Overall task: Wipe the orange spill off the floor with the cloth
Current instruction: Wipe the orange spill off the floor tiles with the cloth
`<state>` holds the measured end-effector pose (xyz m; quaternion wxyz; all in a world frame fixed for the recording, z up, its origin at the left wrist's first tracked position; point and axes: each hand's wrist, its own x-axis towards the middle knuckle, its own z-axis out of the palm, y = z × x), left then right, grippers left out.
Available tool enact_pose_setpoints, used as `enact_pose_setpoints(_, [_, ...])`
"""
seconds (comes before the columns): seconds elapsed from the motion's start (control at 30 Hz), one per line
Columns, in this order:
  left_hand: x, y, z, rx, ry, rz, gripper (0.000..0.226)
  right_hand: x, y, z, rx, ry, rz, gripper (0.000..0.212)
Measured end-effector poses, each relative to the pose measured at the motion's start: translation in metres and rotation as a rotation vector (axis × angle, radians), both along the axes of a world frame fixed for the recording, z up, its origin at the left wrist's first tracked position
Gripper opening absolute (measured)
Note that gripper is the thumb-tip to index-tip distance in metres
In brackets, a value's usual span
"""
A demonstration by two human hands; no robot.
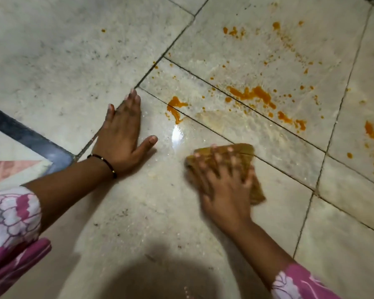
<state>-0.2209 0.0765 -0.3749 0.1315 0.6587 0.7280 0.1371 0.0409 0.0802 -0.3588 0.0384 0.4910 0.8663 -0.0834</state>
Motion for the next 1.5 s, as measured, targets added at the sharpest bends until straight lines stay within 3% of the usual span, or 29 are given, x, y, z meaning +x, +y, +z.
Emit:
enact_pose_setpoints(0.1, [-0.002,-0.002,-0.003,0.035,-0.080,0.108,0.081,-0.067,0.025,0.001,0.022,0.042,0.244,0.066])
enact_pose_setpoints(0.2, [-0.007,-0.003,-0.003,0.073,-0.129,0.150,0.080,-0.120,0.074,0.000,0.001,0.044,0.285,0.060])
enact_pose_setpoints(0.3, [-0.004,-0.005,-0.002,0.074,-0.119,0.102,0.085,-0.126,0.130,0.000,-0.025,0.046,0.153,0.067])
enact_pose_setpoints(0.4, [-0.006,-0.006,0.000,0.049,-0.111,0.088,0.088,-0.076,0.168,-0.001,-0.037,0.095,-0.102,0.067])
enact_pose_setpoints(0.57, [-0.003,-0.001,-0.002,-0.002,-0.031,0.080,0.087,0.015,0.124,0.003,0.050,-0.007,-0.351,0.062])
enact_pose_setpoints(0.67, [-0.001,0.000,-0.001,-0.043,0.019,0.054,0.088,-0.010,0.084,0.001,0.032,-0.001,-0.216,0.068])
enact_pose_setpoints(0.77, [0.000,0.001,-0.001,-0.056,0.054,0.045,0.086,-0.046,0.101,0.000,0.044,0.022,-0.012,0.065])
enact_pose_setpoints(0.93, [0.002,-0.001,0.004,-0.099,0.122,-0.031,0.083,0.004,0.175,0.005,-0.080,0.026,-0.067,0.058])
enact_pose_setpoints(1.1, [0.049,0.014,0.022,-0.113,0.239,-0.339,0.089,0.092,0.127,0.009,-0.089,-0.135,0.049,0.075])
enact_pose_setpoints(1.27, [0.094,0.047,0.040,-0.256,0.420,-0.583,0.100,0.055,0.120,-0.004,0.005,0.006,0.215,0.064])
enact_pose_setpoints(1.37, [0.104,0.063,0.060,-0.402,0.524,-0.530,0.115,0.024,0.166,0.002,-0.050,0.041,0.170,0.062])
enact_pose_setpoints(1.5, [0.084,0.070,0.103,-0.548,0.692,-0.504,0.114,0.018,0.191,0.004,-0.151,0.082,0.107,0.061])
